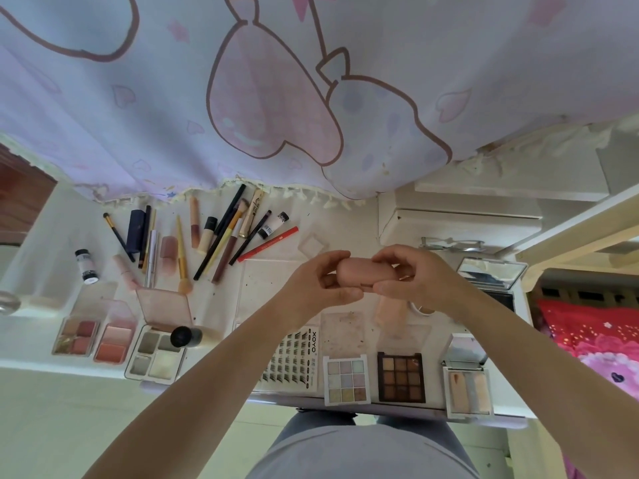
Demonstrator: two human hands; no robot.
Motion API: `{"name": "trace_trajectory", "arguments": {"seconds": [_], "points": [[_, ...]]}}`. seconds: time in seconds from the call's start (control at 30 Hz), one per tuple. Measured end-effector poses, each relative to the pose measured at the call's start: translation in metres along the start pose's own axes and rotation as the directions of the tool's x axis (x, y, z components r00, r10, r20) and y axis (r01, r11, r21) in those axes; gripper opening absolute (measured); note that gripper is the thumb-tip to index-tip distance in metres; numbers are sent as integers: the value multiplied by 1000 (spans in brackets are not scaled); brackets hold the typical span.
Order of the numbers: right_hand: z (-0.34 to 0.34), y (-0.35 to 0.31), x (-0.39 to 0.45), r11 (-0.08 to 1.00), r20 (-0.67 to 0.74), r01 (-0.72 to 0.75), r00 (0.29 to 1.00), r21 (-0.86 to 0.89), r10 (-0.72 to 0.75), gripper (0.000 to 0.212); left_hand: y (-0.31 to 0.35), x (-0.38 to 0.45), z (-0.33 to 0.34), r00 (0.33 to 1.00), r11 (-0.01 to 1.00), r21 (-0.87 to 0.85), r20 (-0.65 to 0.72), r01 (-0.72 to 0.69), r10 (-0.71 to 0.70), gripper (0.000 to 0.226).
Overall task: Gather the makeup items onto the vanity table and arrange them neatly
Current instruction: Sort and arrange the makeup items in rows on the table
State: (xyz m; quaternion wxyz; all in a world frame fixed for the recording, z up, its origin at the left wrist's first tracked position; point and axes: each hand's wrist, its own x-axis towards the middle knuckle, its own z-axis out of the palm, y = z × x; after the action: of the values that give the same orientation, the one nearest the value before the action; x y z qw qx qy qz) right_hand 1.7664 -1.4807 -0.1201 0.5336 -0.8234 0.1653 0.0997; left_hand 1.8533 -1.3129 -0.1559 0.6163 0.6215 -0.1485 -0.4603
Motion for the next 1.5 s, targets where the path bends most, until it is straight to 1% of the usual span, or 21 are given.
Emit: {"name": "trace_trajectory", "arguments": {"seconds": [0.13,0.27,0.43,0.57,0.7,0.83,0.87,0.93,0.97,1.0,1.07,1.13,1.2,1.27,1.37,1.43,1.5], "points": [[7,4,1,999,-56,17,998,40,-15,26,-7,3,2,997,997,-80,-76,15,-21,46],[10,10,-1,997,-42,39,998,72,-36,36,-15,1,1,996,998,-49,-79,28,-32,45],[11,14,-1,995,-30,58,998,85,-55,39,-13,-2,-2,996,998,61,-94,8,-3,59],[11,17,1,996,-23,67,998,65,-66,42,-11,-3,-3,998,995,102,-67,6,1,67],[11,21,6,995,-62,58,997,85,-52,38,-12,1,-4,999,994,109,-36,4,0,74],[6,21,14,999,32,37,999,21,-38,35,-16,4,-6,999,994,104,-17,39,-38,79],[5,22,18,998,28,19,999,63,-21,30,-18,5,-8,999,992,118,0,46,-47,82],[5,21,26,974,2,-53,999,218,54,17,-21,11,-10,998,987,151,22,59,-63,89],[6,20,32,958,-7,-99,994,267,105,14,-23,15,-11,997,982,175,17,72,-76,90],[6,20,38,953,-21,-139,988,270,151,13,-24,18,-12,996,972,220,6,86,-90,88],[9,21,51,952,-62,-212,971,221,230,21,-26,26,-13,996,923,374,-15,84,-85,77],[14,24,62,946,-86,-278,951,169,295,28,-29,33,-11,997,851,521,-41,71,-58,67],[18,27,70,938,-107,-332,933,101,342,34,-34,41,-7,997,766,639,-67,76,-43,63],[22,32,76,931,-125,-356,923,78,363,38,-40,48,-4,995,673,733,-87,99,-51,63],[25,37,80,922,-138,-387,913,3,384,42,-48,55,2,986,532,831,-112,160,-122,65],[26,40,81,908,-144,-417,901,-32,409,44,-50,57,6,978,473,859,-135,194,-157,63],[26,44,81,896,-138,-438,894,-69,426,45,-51,58,9,977,402,895,-136,193,-167,62]]}}
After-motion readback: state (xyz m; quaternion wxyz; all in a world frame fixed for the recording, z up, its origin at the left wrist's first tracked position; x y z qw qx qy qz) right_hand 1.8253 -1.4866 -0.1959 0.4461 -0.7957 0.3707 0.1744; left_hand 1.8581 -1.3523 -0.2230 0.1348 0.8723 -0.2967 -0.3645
